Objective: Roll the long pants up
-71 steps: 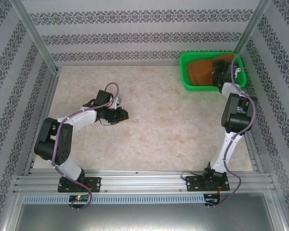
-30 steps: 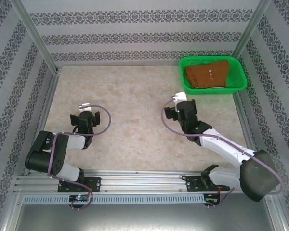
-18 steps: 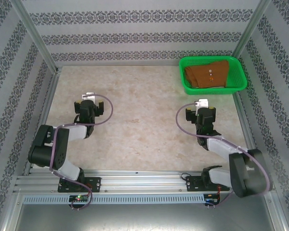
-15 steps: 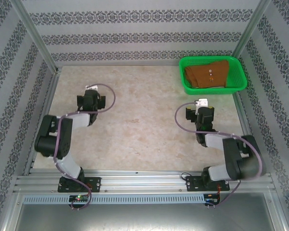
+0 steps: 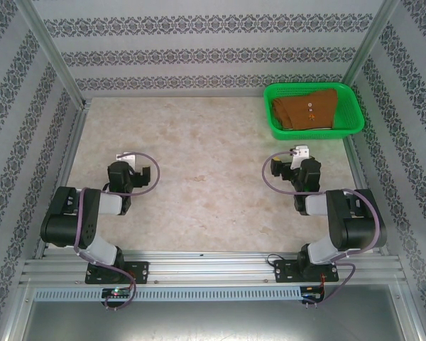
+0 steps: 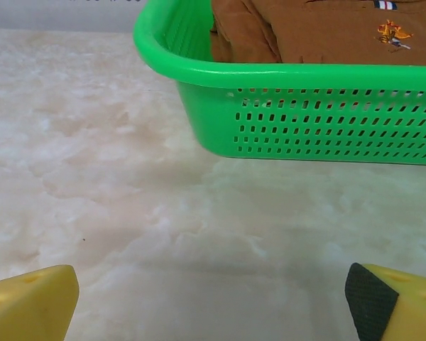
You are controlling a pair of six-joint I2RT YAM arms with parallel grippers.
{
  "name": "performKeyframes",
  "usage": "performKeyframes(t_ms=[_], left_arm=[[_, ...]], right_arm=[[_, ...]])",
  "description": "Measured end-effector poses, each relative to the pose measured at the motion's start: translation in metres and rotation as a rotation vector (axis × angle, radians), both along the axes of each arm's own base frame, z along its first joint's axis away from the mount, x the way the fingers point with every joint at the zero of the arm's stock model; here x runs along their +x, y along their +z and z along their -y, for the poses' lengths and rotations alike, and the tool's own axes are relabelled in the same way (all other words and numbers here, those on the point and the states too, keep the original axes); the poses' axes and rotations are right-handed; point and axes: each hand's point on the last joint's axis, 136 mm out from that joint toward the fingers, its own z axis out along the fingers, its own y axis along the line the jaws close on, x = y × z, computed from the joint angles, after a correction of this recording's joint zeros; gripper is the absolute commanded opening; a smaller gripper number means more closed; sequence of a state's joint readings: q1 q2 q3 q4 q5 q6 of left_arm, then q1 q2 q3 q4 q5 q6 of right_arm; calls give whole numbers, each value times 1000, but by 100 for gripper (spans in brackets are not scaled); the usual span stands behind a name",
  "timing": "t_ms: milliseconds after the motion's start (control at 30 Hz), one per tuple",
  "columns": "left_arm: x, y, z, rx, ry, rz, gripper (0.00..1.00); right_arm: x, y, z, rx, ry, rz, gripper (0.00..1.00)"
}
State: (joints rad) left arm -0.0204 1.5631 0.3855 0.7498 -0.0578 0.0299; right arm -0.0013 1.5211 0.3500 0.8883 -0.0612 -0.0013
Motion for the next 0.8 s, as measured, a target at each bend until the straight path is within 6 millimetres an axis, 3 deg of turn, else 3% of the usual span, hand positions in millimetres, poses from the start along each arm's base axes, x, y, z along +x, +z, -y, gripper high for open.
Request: performKeyframes(t_ms=[267, 800], left_arm=[[9, 13, 10, -44, -57, 53, 100], [10, 14, 13, -56, -71, 58, 100]], right_arm=[[4, 5, 10, -24, -79, 11, 98], [4, 5, 14, -24, -105, 11, 98]])
